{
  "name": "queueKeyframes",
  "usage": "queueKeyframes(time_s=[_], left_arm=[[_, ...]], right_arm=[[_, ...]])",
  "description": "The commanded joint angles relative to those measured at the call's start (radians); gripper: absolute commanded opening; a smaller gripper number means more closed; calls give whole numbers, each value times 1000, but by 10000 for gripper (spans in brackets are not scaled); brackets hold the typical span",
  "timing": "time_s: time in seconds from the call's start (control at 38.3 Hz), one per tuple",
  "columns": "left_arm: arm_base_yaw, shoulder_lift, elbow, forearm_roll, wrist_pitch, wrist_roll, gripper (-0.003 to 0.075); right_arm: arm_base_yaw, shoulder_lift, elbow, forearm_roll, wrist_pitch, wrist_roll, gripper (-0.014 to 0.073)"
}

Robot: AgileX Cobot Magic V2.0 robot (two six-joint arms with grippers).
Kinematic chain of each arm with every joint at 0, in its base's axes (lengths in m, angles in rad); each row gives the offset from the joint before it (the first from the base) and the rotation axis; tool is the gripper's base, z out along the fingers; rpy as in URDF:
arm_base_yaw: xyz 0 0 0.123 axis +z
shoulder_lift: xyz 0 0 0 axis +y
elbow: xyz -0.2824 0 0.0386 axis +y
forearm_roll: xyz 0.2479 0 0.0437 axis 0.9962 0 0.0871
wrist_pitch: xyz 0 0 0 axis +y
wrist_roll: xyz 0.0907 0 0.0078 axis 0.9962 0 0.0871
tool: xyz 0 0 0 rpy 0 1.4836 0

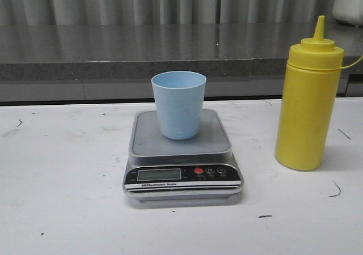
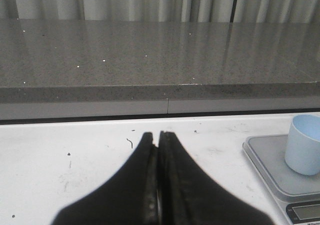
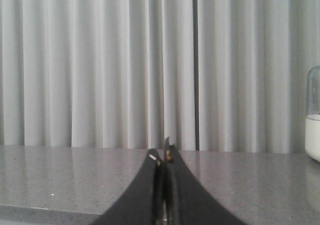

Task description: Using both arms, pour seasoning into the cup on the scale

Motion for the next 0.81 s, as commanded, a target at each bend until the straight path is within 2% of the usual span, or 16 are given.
queueKeyframes(time_s=[0.0,0.13,0.31,0.63,0.78], left_arm=[[5,-16,6,-9,-121,-8,-20],[33,-86,92,-9,-198,-8,-20],[66,-87,232,-10,-327,-8,-20],[66,-87,459,-10,-539,-8,-20],[66,-87,461,-10,-527,-8,-20]], right_arm=[[-6,10,-32,-19,-51,-12,-120],[-6,10,-32,-19,-51,-12,-120],[-5,10,-32,-19,-52,-12,-120],[-5,10,-32,-19,-51,-12,-120],[-5,10,-32,-19,-51,-12,-120]])
